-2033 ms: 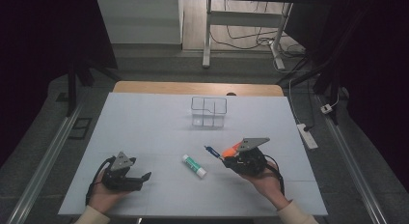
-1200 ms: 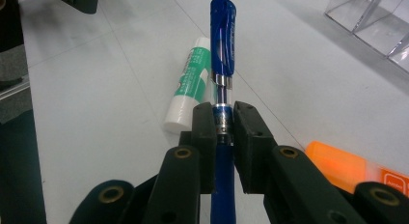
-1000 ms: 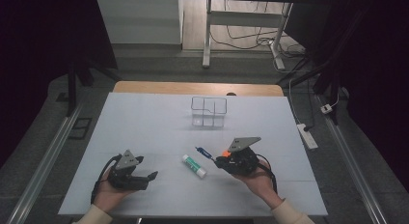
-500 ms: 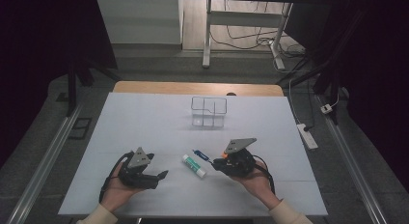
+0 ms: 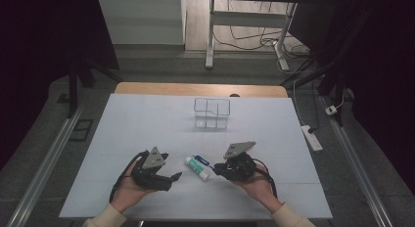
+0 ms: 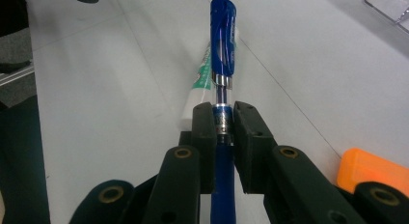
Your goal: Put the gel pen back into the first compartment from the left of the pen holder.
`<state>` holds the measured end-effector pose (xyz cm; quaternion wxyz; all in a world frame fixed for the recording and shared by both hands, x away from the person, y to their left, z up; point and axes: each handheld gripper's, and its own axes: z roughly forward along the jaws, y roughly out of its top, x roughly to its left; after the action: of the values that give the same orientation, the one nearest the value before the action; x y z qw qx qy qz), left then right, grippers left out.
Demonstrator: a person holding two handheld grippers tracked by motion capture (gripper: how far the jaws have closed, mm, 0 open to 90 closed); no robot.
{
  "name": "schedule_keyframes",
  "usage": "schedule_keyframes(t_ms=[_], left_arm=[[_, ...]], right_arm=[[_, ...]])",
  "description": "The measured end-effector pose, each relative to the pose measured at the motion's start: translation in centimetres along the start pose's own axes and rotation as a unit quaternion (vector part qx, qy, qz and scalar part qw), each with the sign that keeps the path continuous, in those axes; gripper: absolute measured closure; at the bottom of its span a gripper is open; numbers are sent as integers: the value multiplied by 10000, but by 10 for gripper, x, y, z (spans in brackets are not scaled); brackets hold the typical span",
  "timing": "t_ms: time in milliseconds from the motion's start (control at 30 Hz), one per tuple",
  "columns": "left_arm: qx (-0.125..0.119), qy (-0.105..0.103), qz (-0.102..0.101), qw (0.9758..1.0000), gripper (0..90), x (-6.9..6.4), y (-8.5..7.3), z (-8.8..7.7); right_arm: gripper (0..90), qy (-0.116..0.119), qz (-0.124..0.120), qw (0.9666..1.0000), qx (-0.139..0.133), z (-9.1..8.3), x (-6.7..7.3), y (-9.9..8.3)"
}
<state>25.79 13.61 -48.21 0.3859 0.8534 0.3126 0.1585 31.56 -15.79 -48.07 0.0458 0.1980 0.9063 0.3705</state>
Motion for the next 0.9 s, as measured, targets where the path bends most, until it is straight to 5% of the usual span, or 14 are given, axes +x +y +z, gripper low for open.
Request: schedule_keyframes(t_ms=[900], left_arm=[[212, -144, 615, 9978, 214, -18, 28, 23]], right_arm=[[792, 329, -108, 9993, 109, 9, 10, 7]])
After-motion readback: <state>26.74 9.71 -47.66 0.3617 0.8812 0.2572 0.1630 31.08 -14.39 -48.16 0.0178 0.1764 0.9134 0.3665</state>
